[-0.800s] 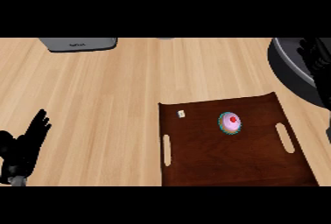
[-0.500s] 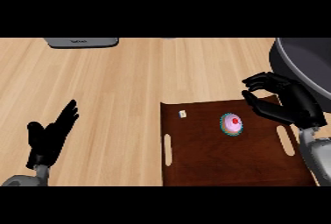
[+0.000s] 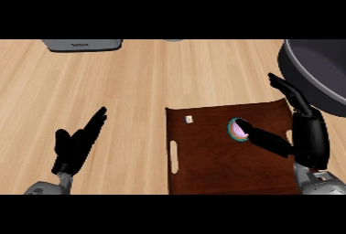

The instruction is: Pick the cupcake from the tray and place it in the pot

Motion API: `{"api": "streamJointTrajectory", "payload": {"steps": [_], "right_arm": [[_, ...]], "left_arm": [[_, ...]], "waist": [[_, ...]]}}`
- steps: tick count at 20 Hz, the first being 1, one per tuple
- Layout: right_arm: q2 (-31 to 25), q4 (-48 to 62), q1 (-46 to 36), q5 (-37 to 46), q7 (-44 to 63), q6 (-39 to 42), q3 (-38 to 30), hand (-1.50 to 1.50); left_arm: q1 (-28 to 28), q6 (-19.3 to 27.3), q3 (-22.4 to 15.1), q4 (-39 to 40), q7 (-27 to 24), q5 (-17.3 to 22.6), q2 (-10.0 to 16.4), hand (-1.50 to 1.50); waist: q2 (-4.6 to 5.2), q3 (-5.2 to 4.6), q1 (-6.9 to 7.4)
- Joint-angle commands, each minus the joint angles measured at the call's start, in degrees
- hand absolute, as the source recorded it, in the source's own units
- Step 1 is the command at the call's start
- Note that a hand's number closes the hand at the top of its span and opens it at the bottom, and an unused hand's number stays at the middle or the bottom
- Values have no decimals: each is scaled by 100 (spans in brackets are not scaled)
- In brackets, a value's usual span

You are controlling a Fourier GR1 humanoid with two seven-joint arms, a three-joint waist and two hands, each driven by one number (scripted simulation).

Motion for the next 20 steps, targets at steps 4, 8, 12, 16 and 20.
{"api": "streamJointTrajectory", "payload": {"steps": [4,8,12,16,20], "right_arm": [[-490,-1704,665,632,1841,347,392,-150],[-974,-2002,255,327,3543,1036,64,-150],[-800,-2138,-353,-45,4689,1378,22,-150],[-563,-1410,-497,-234,4991,1517,91,-150],[-675,-607,-500,-584,4839,2288,458,-150]], "left_arm": [[-226,66,-196,241,70,-308,-433,0],[-11,-213,-114,79,-102,-172,-277,0],[-424,-211,17,344,177,-242,-345,0],[-7,-178,-154,-201,268,-319,-411,0],[-50,-214,-128,-111,164,-408,-378,0]], "waist": [[27,-25,103],[31,-30,164],[47,-23,183],[44,-16,265],[60,-13,316]]}}
